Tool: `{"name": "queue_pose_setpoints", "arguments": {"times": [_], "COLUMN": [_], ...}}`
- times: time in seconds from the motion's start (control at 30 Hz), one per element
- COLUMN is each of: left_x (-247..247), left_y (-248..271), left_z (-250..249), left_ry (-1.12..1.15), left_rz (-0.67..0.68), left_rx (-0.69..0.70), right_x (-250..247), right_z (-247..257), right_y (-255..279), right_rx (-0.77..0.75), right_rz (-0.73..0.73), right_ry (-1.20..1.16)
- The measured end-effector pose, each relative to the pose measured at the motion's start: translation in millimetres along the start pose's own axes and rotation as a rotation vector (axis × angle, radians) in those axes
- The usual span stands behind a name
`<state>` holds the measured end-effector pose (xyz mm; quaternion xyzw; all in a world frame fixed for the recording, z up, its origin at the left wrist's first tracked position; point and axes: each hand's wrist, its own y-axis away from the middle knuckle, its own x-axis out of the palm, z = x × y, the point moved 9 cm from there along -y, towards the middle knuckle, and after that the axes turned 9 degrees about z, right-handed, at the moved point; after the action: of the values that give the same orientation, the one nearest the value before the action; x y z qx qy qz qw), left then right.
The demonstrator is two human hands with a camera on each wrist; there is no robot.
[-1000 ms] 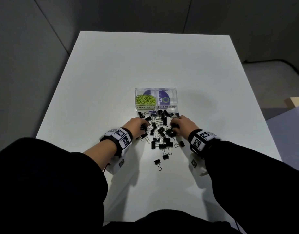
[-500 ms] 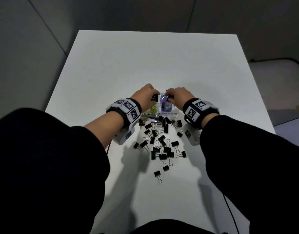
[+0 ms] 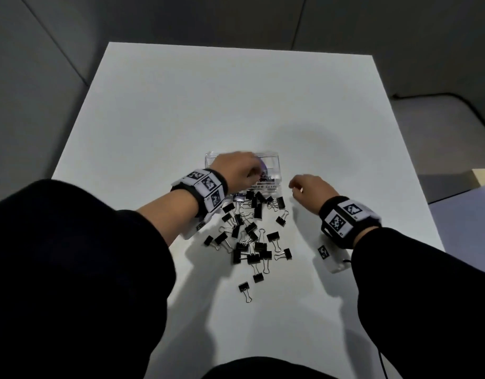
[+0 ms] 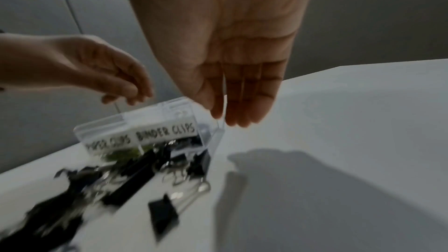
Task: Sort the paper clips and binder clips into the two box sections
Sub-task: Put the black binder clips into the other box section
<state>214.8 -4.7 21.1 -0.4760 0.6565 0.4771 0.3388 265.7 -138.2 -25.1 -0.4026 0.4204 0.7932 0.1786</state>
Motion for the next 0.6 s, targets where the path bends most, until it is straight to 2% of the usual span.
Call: {"name": "queue_pose_setpoints", "arguments": {"times": [0.13, 0.23, 0.33, 0.5, 0.6], "left_x": [41, 71, 80, 87, 93], "left_y": [36, 53, 62, 63, 55], "left_z": [9, 30, 42, 32, 30], "left_ry": [-0.094, -0.159, -0.084, -0.016, -0.079], "left_rz": [0.059, 0.11, 0.093, 0.141, 0.208], "left_rx": [0.034, -0.056, -0.144, -0.098, -0.103], "right_x": [37, 48, 56, 60, 63], "right_z": [4, 17, 34, 50, 61], "right_y": [1, 4, 7, 10, 9], "right_rx": [0.034, -0.016, -0.087, -0.163, -0.233], "right_rz": [0.131, 0.108, 0.044, 0.039, 0.121], "right_ry": [0.152, 0.228, 0.249, 0.246, 0.335]}}
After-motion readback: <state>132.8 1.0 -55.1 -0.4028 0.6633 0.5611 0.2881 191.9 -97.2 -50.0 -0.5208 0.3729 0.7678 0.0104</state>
